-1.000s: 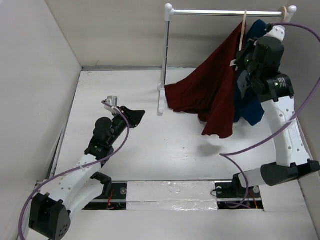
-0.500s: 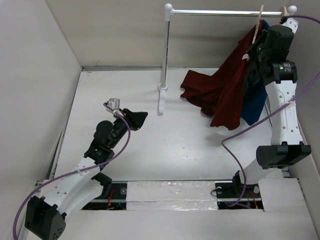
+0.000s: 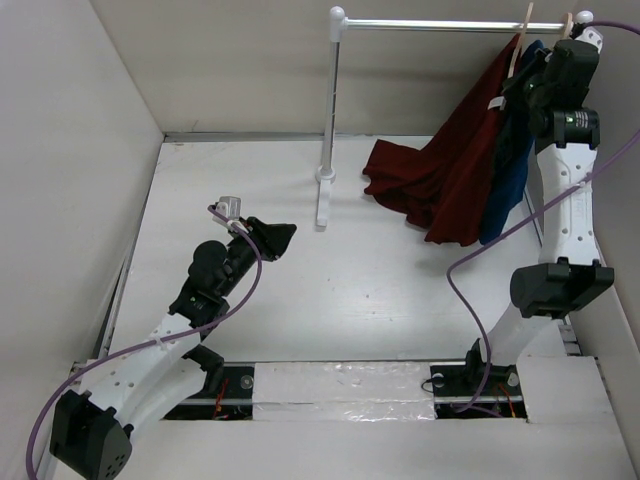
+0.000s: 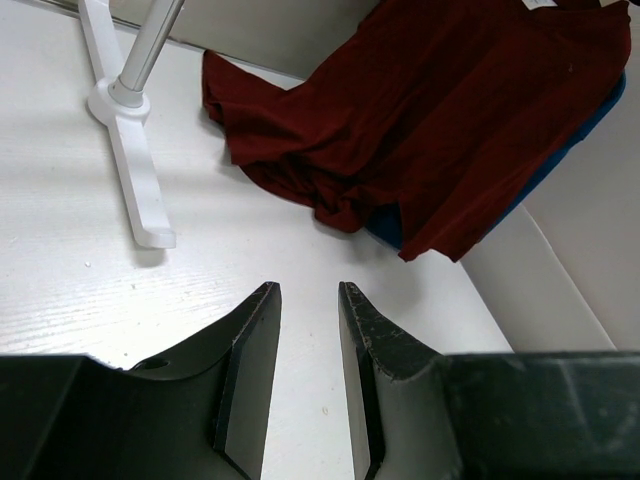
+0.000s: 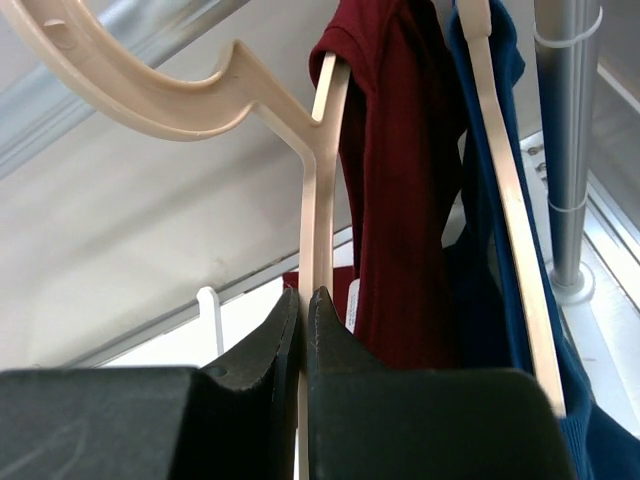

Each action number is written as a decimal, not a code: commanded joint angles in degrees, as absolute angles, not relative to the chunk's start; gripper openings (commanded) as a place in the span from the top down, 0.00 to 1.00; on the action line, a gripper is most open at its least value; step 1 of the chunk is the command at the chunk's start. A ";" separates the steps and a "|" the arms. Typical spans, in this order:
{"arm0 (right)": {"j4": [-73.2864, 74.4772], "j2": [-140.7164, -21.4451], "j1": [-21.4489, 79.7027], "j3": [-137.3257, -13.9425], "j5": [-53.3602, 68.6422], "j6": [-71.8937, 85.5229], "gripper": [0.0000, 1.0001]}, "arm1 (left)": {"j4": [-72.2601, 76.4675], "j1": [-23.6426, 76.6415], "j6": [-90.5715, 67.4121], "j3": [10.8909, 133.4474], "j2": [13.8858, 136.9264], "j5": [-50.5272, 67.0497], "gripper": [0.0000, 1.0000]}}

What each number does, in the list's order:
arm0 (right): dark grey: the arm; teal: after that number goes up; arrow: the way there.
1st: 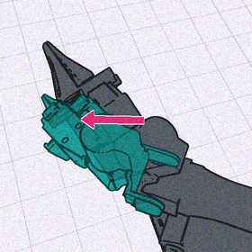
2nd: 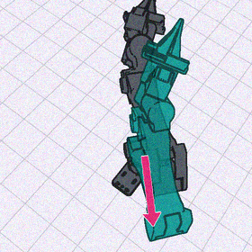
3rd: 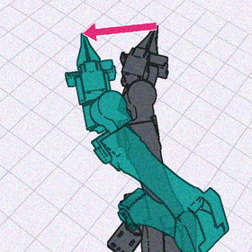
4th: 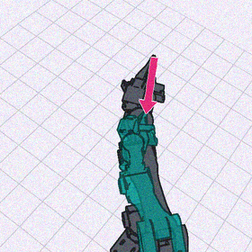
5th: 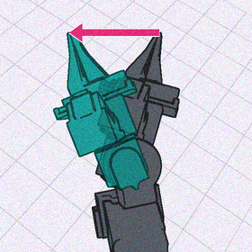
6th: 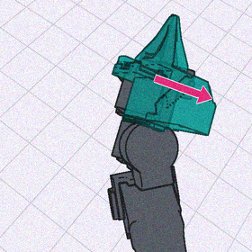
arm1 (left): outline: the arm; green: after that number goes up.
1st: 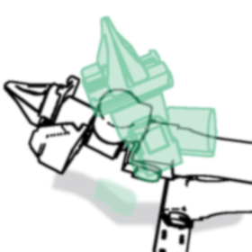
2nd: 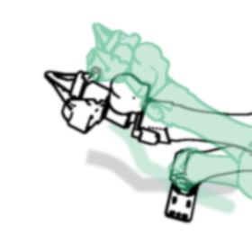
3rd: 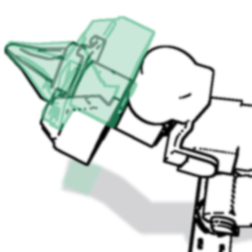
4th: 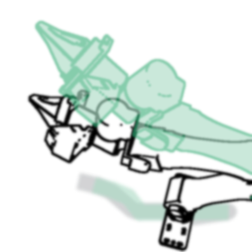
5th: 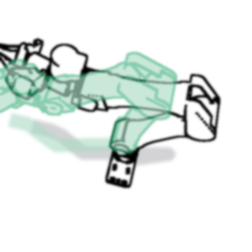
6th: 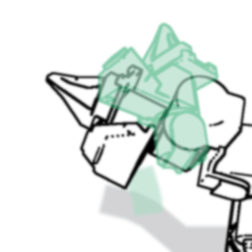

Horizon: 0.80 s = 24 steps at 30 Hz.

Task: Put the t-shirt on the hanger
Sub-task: Place the hanger at the clothesline.

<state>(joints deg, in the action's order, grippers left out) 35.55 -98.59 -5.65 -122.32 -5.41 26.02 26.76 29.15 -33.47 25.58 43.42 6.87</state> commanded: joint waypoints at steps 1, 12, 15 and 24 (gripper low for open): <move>29.36 -98.44 -7.29 -126.56 -2.38 27.16 1.00 | 30.06 29.18 -33.31 25.66 43.07 7.73 0.73; 24.79 -95.72 -11.87 -115.67 -0.44 28.04 1.00 | 30.67 29.18 -33.58 25.40 44.03 8.00 0.73; 23.91 -94.84 -11.87 -113.56 -0.44 27.86 0.87 | 30.06 29.18 -33.14 25.40 43.33 6.77 0.71; 17.34 -81.32 -11.61 -103.91 -0.44 35.85 0.00 | 29.44 29.18 -32.43 24.96 41.31 5.89 0.48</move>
